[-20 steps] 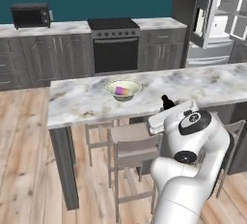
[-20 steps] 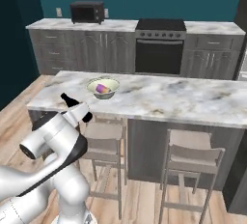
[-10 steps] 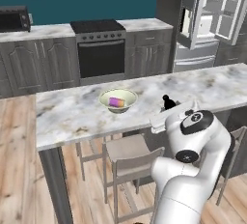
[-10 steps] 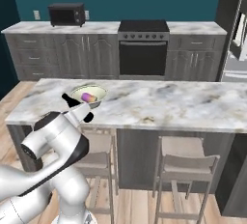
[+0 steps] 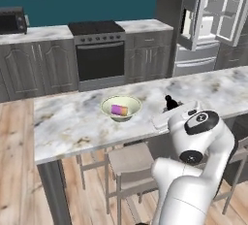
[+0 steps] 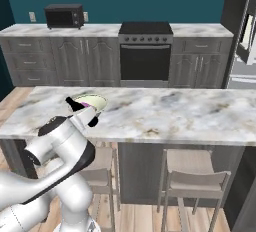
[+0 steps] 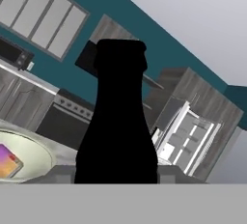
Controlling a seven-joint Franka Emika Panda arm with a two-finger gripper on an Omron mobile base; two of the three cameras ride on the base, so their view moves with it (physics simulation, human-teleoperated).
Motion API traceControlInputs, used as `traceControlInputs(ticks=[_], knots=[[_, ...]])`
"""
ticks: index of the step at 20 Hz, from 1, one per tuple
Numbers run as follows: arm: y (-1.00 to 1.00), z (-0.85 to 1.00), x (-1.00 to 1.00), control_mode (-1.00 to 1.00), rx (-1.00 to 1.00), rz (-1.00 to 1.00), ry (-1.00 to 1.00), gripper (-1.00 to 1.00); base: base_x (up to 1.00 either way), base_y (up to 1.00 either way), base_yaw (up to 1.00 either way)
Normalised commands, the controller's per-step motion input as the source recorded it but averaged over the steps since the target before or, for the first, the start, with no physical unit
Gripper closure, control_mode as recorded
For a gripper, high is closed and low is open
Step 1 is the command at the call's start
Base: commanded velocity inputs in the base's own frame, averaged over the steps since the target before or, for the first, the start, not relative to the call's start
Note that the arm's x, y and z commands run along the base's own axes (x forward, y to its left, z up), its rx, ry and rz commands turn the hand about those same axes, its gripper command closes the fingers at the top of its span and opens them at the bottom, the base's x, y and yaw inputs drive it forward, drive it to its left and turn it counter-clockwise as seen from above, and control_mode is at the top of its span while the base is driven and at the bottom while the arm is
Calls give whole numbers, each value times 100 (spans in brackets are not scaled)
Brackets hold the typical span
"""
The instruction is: Open the fridge, grab two sodas, and place both sodas inside the bowl with ice on the dining counter.
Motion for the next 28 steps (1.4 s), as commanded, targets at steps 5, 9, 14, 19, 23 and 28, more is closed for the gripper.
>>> traceControlInputs(ticks=[5, 9, 14, 19, 23, 28], knots=[[8, 9, 2, -100, 0, 0, 0, 100, 38, 27, 0], [43, 70, 2, -100, 0, 0, 4, 100, 0, 0, 0], [57, 99, 9, -100, -5, 0, 15, 100, 0, 0, 0], [59, 98, 6, -100, -5, 0, 20, 100, 0, 0, 0], [47, 73, 8, -100, -7, 1, 30, 100, 0, 0, 0], [1, 34, 3, -100, 0, 8, 38, 100, 0, 0, 0]])
